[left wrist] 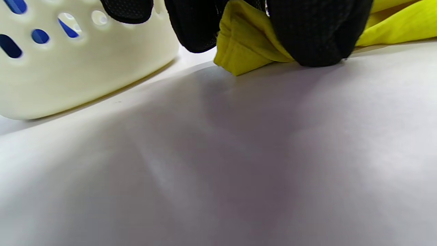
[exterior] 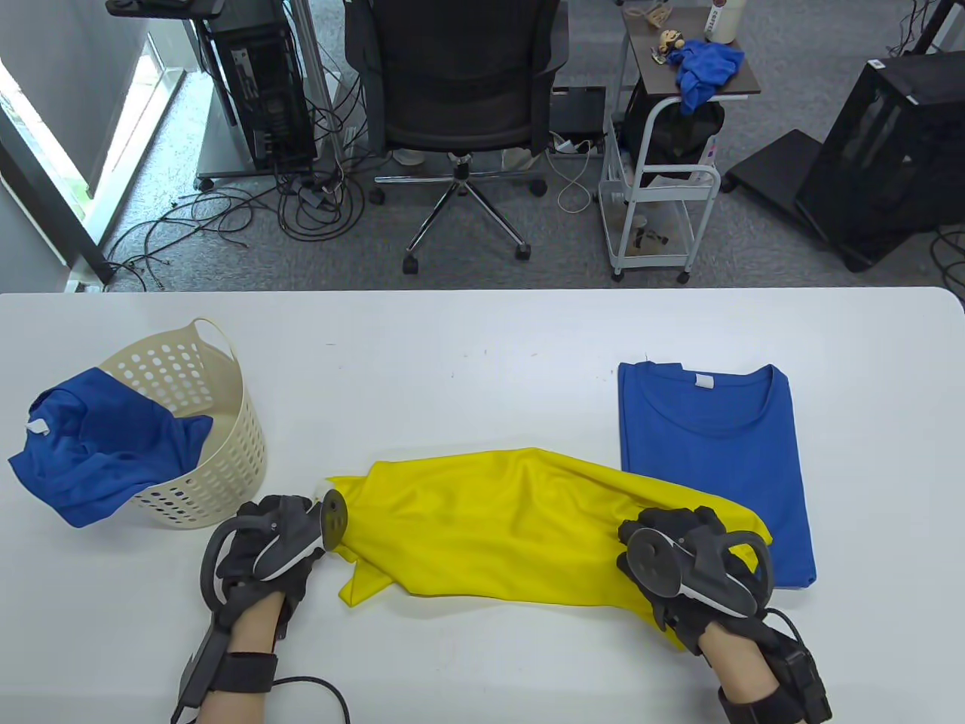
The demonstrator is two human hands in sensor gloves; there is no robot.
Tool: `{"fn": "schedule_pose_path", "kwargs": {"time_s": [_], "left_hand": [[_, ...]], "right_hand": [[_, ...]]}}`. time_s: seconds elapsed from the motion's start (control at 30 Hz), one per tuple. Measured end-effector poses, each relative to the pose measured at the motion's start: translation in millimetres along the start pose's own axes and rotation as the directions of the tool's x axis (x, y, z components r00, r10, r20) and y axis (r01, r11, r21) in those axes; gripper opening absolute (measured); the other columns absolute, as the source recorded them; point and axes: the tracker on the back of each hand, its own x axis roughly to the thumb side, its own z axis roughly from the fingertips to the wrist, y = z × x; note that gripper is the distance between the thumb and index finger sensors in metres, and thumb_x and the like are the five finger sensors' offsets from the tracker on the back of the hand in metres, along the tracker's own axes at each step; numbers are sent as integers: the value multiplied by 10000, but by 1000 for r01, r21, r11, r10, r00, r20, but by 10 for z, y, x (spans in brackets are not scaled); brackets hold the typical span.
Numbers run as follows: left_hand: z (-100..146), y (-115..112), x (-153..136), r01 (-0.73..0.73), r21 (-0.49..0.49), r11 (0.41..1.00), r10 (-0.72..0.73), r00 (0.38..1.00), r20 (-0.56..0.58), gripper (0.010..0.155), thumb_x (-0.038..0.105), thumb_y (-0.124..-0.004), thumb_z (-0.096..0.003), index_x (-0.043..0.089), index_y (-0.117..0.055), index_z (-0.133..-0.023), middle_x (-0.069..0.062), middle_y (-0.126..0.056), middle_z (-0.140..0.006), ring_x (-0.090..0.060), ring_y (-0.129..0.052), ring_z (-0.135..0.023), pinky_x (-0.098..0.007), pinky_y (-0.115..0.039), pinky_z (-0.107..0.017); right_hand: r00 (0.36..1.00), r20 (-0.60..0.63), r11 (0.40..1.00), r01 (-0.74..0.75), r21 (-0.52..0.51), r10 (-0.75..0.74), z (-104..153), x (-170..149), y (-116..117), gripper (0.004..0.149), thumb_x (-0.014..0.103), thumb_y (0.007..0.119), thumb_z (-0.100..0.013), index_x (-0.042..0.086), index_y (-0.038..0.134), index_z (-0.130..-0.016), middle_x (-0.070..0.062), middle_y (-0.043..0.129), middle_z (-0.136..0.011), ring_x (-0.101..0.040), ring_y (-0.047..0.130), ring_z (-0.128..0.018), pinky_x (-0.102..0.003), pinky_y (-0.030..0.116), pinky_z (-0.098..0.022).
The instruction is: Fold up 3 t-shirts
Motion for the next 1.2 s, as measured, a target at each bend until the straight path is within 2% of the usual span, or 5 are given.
{"fn": "schedule_pose_path", "kwargs": {"time_s": [0.3,0.53,0.83,1.0,1.2], "left_hand": [[211,258,-261,-248,166,955,234,967,97,410,471,-780,-402,438,-713,-805,152,-659,-1034,-154,-660,-1020,-510,-570,-803],[403,464,-477,-454,328,829,412,891,193,399,473,-760,-416,462,-689,-809,145,-827,-926,-138,-824,-910,-492,-658,-761],[385,438,-584,-439,385,812,423,897,129,423,408,-758,-437,457,-647,-842,147,-913,-767,-107,-913,-729,-477,-700,-716],[387,452,-595,-389,420,820,384,918,101,414,392,-733,-454,461,-696,-861,139,-887,-788,-118,-876,-756,-493,-671,-733],[407,514,-479,-410,427,806,383,911,151,406,405,-687,-461,481,-650,-858,161,-843,-813,-109,-843,-804,-491,-657,-746]], "right_hand": [[999,24,999,35,6,-35,6,6,-3,503,475,758,-411,267,751,-869,-57,775,-962,-390,799,-862,-678,541,-671],[988,126,954,-126,273,94,-55,190,264,709,561,813,-348,290,613,-972,-99,613,-1068,-440,645,-957,-706,451,-699],[966,121,963,-242,122,228,-100,311,246,418,402,792,-388,331,785,-800,-18,793,-942,-350,820,-851,-641,571,-674],[996,-19,988,85,-129,-88,83,-172,-363,422,394,714,-430,264,778,-826,-29,799,-927,-366,816,-841,-644,581,-661],[956,-156,968,235,-87,-247,-26,-532,-224,417,407,718,-450,233,791,-822,-65,781,-940,-410,773,-855,-665,543,-661]]}}
